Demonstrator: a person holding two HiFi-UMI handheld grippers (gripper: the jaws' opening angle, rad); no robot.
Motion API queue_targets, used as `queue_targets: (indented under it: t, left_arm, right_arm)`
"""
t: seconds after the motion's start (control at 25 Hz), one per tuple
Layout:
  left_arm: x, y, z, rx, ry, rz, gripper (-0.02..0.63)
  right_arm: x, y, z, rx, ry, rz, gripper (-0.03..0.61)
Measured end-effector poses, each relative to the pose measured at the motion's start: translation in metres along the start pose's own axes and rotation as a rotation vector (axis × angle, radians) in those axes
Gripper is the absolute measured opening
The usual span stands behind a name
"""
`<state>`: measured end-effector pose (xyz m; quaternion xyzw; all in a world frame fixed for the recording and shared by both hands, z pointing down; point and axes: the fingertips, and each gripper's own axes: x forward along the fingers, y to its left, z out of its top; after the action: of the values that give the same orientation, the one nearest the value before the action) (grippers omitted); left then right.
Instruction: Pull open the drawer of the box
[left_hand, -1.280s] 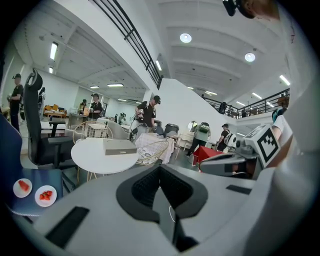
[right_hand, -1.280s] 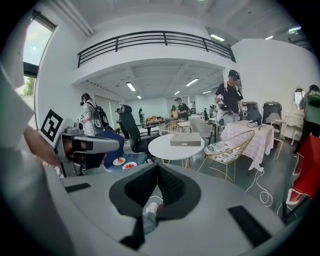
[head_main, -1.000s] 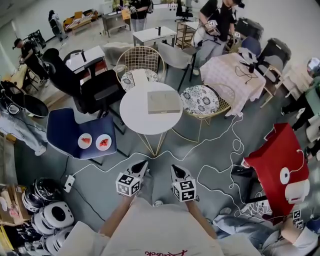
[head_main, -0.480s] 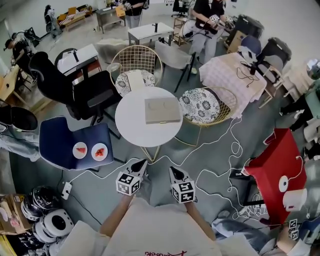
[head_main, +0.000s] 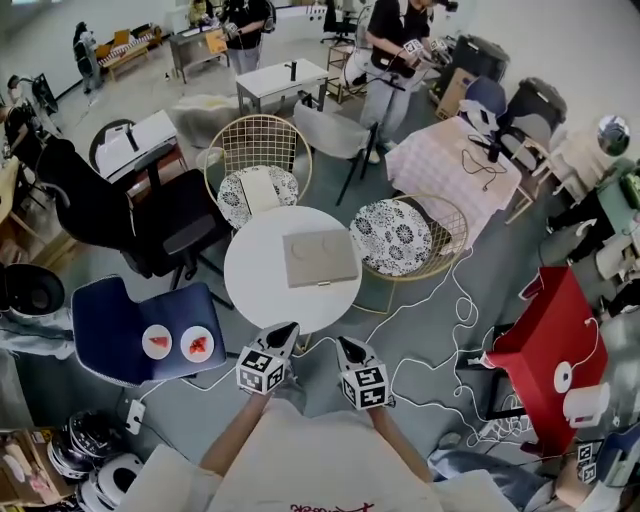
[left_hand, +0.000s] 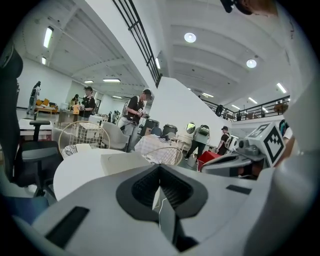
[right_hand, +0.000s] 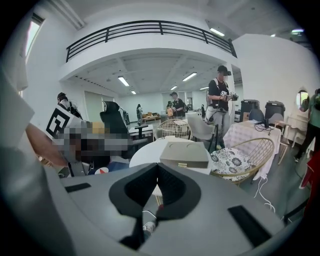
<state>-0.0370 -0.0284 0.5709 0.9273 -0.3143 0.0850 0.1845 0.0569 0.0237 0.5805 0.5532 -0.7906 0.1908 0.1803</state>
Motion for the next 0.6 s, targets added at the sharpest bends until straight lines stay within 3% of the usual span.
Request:
queue_targets:
  t: [0.36, 0.6]
  left_arm:
    - [0.028, 0.074, 0.064, 0.042, -0.043, -0.007, 0.011]
    - [0.036, 0.104, 0.075, 0.043, -0.048, -0.016, 0.012]
  right_arm:
    - [0.077, -0.012, 0.087, -0.048, -0.071, -0.015, 0.015]
    - [0.106, -0.01, 0.11, -0.07, -0.08, -0.023, 0.015]
